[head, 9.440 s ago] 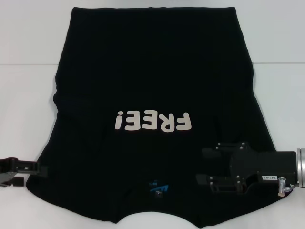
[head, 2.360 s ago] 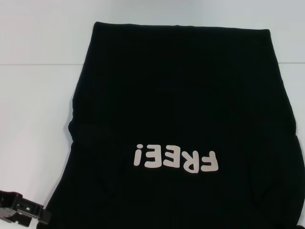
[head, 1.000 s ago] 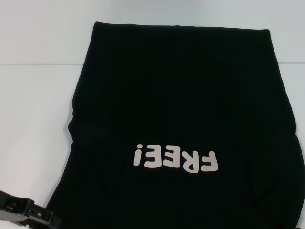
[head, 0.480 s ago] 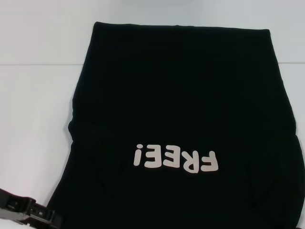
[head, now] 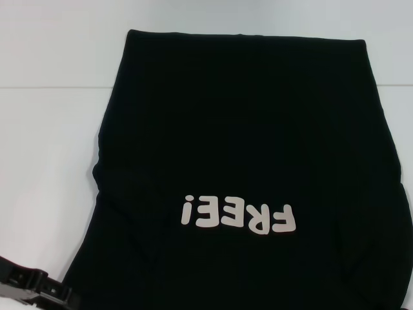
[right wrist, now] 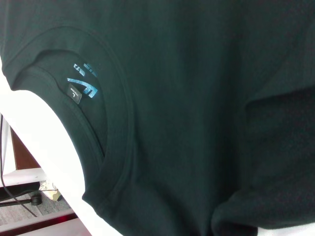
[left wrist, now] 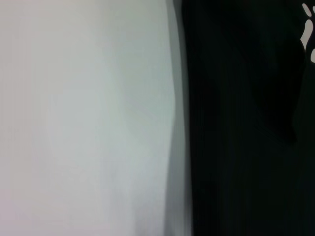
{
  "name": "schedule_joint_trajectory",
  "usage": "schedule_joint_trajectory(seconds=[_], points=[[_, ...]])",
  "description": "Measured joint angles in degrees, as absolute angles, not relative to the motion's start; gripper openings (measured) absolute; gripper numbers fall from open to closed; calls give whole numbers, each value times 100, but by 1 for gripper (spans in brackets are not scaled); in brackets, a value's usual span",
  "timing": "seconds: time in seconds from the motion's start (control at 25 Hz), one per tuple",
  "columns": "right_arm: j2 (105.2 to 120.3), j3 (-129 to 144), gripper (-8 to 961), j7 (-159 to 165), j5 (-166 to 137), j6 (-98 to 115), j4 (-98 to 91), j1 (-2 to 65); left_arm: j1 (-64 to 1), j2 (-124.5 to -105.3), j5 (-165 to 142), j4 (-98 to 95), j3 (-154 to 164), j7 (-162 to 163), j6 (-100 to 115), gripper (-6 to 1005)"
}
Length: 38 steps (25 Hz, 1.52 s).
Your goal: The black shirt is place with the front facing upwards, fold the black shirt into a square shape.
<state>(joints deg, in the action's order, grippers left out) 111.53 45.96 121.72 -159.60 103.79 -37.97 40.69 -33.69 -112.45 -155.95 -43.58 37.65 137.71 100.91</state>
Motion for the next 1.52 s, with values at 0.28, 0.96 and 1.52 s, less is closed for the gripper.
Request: schedule_joint_trajectory(seconds=[0.28, 0.96, 1.52], points=[[11140, 4590, 86, 12173, -15949, 10380, -3797, 4069, -3330, -11285, -15608, -4569, 3739, 13785, 10073, 710], [11126, 4544, 86, 12172, -15945, 10380, -3797, 4069, -3366, -11414, -15778, -4735, 3888, 13805, 10070, 100], [11118, 4607, 86, 12122, -15973, 10462, -3801, 4100, -3465, -11340, -15653, -4669, 3938, 13735, 10603, -1]])
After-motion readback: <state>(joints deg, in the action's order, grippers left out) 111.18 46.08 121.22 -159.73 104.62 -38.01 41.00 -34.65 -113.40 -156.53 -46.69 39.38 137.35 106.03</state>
